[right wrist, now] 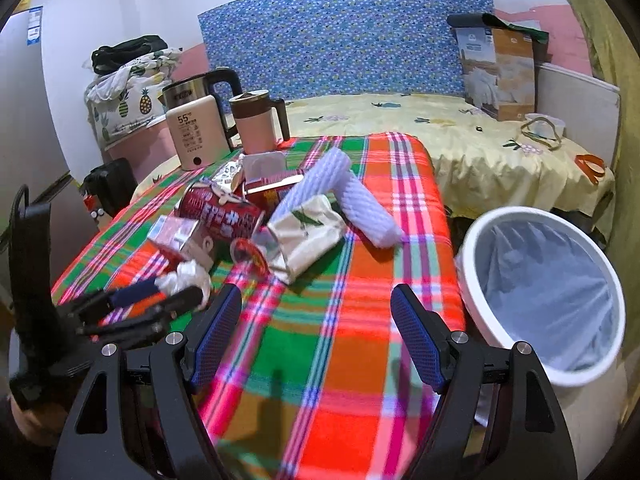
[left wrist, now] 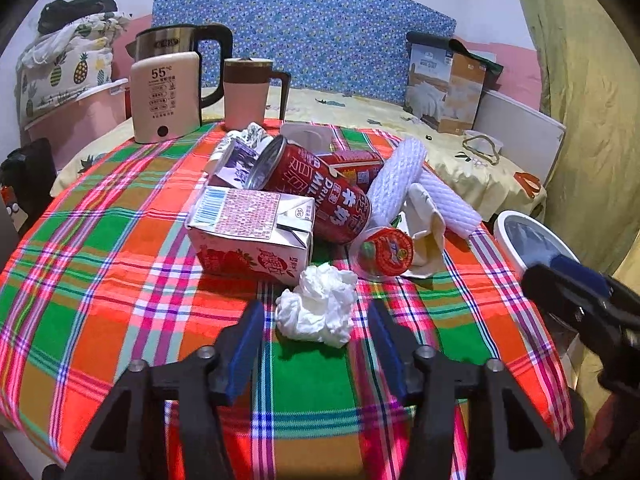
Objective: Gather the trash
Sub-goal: 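Grasp the crumpled white tissue with the left tool while the right tool grasps the paper wrapper, then carry tissue and wrapper over the white bin and open both tools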
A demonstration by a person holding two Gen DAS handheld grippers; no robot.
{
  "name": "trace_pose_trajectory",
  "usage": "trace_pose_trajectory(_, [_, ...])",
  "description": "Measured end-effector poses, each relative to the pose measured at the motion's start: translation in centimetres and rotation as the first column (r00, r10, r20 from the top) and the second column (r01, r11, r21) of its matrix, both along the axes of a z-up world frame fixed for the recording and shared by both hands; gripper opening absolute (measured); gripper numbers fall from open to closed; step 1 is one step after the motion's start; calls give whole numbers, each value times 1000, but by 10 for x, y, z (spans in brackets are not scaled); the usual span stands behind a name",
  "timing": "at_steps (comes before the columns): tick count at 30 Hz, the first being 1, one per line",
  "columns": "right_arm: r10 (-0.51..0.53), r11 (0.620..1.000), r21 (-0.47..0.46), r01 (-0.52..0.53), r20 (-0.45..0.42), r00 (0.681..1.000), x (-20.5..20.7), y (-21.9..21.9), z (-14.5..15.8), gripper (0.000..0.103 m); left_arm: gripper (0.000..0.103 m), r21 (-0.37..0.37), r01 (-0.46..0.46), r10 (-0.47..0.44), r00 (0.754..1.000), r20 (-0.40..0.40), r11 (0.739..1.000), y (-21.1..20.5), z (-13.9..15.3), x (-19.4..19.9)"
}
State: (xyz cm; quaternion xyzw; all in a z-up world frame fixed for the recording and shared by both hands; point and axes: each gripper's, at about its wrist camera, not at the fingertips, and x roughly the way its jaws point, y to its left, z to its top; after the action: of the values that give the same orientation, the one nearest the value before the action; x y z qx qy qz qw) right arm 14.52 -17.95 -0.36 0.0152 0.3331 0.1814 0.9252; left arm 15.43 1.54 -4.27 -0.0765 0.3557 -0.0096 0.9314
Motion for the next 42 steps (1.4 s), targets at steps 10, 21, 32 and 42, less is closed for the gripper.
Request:
trace_pose_trajectory(10, [23,1000,1,-23,-54,998,37,25,-12,60,31,-22,9,-9,1000,6,1000,5,-5,4])
trace_pose_trajectory(21, [-14,1000,-24,12,-90,996,42,19,-15,15,17,-32,22,-21,1000,14,999,8,-3,-6])
trace_pose_trajectory(32, [-32,999,6,32,-61,998,17,-4,0,14,14,-33,55,-54,998,45,998,-2,11,-29])
trace_pose_trajectory(42, [-111,992,62,113,-30,993,8,-43,13,14,14,-31,143,-141,988,57,989,-34,29,-22])
